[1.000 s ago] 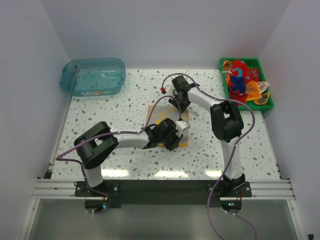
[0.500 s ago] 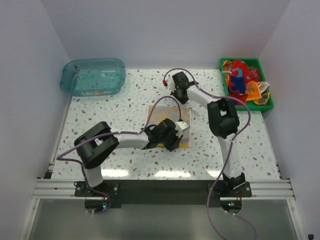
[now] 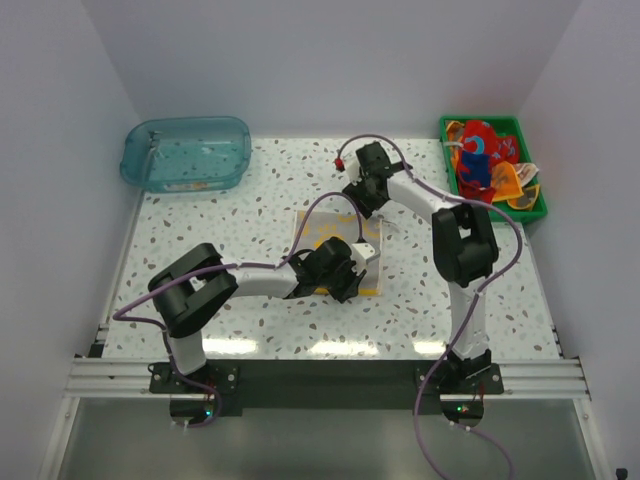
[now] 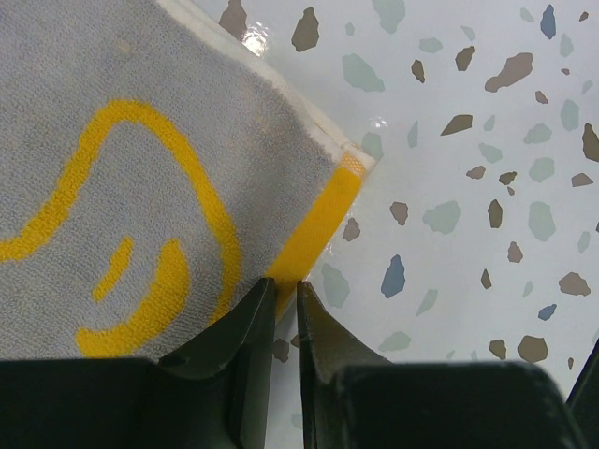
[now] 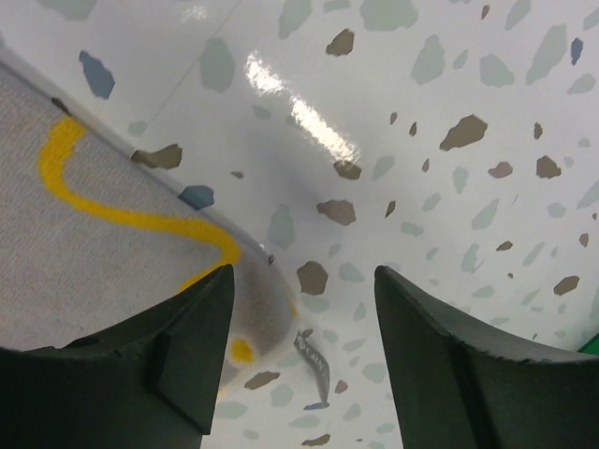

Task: Fold and stack the towels
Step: Fold the towel

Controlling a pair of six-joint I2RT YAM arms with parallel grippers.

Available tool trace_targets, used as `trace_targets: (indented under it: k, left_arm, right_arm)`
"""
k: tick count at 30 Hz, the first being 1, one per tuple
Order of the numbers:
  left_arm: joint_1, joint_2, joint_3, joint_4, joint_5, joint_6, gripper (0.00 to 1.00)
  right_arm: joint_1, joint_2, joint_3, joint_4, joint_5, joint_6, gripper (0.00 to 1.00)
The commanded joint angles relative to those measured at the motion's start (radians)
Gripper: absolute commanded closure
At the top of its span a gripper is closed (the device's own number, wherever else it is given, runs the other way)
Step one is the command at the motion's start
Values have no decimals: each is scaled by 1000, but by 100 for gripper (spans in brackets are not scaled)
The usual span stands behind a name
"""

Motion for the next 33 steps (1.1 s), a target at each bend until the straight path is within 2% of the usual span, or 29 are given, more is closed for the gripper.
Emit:
trace_targets:
  k: [1,5,10,16,17,21,28,33]
  left_arm:
    - [-3,-5,-27,-54,21,12,80]
    - [-3,-14,-36,-61,21,14,80]
    - [-3,-14,-33,-65,21,15,80]
    - [-2,-8,-38,-73,50,21,81]
    - [-2,-6,-41,-80,54,23,81]
    - [-2,3,-56,-100,77,34,83]
    - [-2,15,-73,-107,106,31,83]
    - [-2,15,-72,-107,104,32,83]
  right_arm:
    - [4,-63,-53,-20,-26,-2,34]
    - [7,-47,-56,-37,-27,-38,32]
    - [14,-43,-86,-46,-29,-62,36]
    - [8,7,-65,-2,54,-71,51]
    - [5,15,-57,4,63,-69,57]
    - [-38,52,-7,21,36,-49,67]
    - [-76,115,32,18,30,-54,69]
    - [-96,121,47,-2,-15,-34,61]
